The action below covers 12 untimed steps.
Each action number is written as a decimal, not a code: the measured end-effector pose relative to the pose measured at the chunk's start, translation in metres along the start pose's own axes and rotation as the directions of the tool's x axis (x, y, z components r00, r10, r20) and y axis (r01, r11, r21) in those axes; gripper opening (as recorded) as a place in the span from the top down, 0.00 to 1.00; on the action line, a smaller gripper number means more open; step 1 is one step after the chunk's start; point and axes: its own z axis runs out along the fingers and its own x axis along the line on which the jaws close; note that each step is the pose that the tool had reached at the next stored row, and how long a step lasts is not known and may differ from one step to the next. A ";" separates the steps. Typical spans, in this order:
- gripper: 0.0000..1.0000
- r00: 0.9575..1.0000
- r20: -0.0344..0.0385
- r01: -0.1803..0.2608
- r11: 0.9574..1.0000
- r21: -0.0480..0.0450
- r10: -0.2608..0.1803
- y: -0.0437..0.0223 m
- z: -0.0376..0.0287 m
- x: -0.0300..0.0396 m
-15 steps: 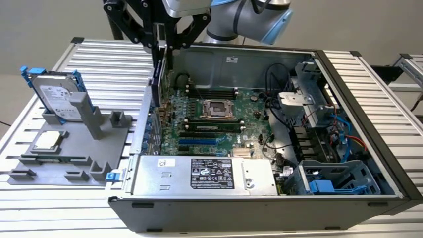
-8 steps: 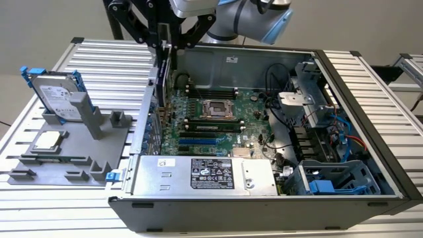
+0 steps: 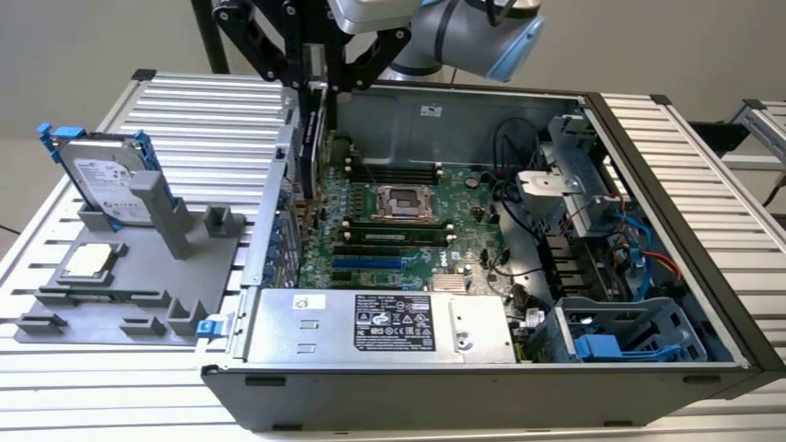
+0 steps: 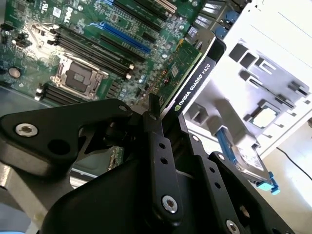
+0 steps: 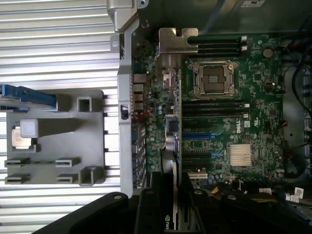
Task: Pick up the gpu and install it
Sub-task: 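Pick up the gpu and move the gpu toward the slot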
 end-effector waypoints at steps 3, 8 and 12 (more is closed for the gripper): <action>1.00 1.000 0.000 0.000 1.000 0.000 0.000 0.0001 -0.0001 -0.0028; 1.00 1.000 -0.001 0.000 1.000 0.000 0.000 0.0004 -0.0002 -0.0076; 1.00 1.000 -0.001 0.000 1.000 0.000 0.000 0.0007 -0.0002 -0.0115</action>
